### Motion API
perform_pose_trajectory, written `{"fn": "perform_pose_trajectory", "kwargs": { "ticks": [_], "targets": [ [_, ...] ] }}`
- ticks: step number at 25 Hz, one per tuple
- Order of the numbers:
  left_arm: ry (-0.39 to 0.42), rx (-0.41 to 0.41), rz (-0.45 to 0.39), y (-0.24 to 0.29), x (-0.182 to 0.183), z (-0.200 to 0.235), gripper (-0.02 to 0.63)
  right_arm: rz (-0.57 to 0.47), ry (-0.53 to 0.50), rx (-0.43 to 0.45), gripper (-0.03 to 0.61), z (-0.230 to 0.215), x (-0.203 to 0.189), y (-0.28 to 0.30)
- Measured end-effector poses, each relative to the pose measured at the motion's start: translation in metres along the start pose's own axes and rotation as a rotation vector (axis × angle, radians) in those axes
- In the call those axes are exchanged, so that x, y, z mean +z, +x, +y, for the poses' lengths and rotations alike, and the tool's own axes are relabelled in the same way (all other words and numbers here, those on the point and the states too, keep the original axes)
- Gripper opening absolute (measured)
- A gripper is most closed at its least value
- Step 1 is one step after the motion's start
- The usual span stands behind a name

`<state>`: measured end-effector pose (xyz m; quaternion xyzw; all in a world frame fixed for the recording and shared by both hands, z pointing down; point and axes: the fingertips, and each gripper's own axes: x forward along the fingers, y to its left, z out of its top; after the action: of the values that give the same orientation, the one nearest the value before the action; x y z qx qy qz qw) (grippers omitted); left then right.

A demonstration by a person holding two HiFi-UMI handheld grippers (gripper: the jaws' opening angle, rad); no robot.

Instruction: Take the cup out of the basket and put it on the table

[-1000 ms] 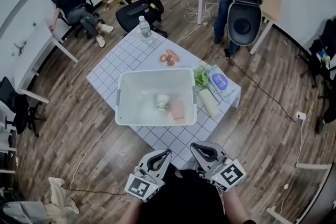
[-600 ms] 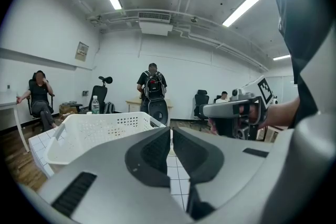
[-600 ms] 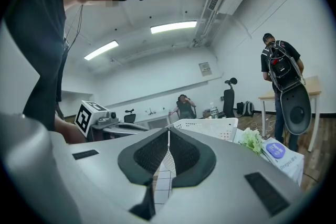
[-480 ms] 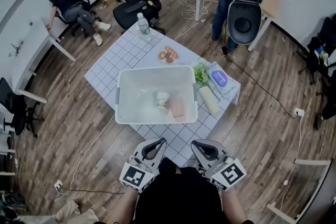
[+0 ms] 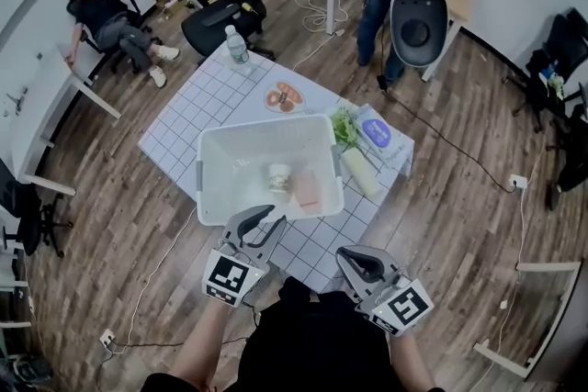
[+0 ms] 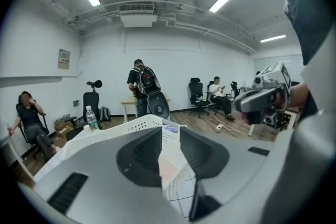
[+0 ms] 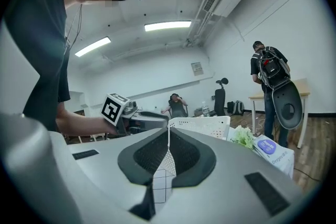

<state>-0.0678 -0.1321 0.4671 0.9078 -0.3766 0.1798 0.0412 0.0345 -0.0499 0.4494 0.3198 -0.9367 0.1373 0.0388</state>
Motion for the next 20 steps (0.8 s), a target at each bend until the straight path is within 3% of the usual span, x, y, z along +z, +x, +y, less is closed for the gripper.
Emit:
{"fn": "perform_pose_trajectory", "kwargs": {
  "ticks": [4,11,20],
  "targets": [
    [0.085,-0.009,0.041,0.021,0.001,0.03,0.137,-0.004,0.005,-0.039,0.026,-0.006,0.002,-0.004],
    [0.197,-0.158,0.237,0.068,-0.03,0.057,0.213,0.001,0.025,-0.113,0.026,-0.014,-0.002,-0.012],
    [0.22,-0.341,0.446,0.114,-0.099,0.079,0.253,0.008,0.048,-0.187,0.026,-0.024,-0.004,-0.014]
  ]
}}
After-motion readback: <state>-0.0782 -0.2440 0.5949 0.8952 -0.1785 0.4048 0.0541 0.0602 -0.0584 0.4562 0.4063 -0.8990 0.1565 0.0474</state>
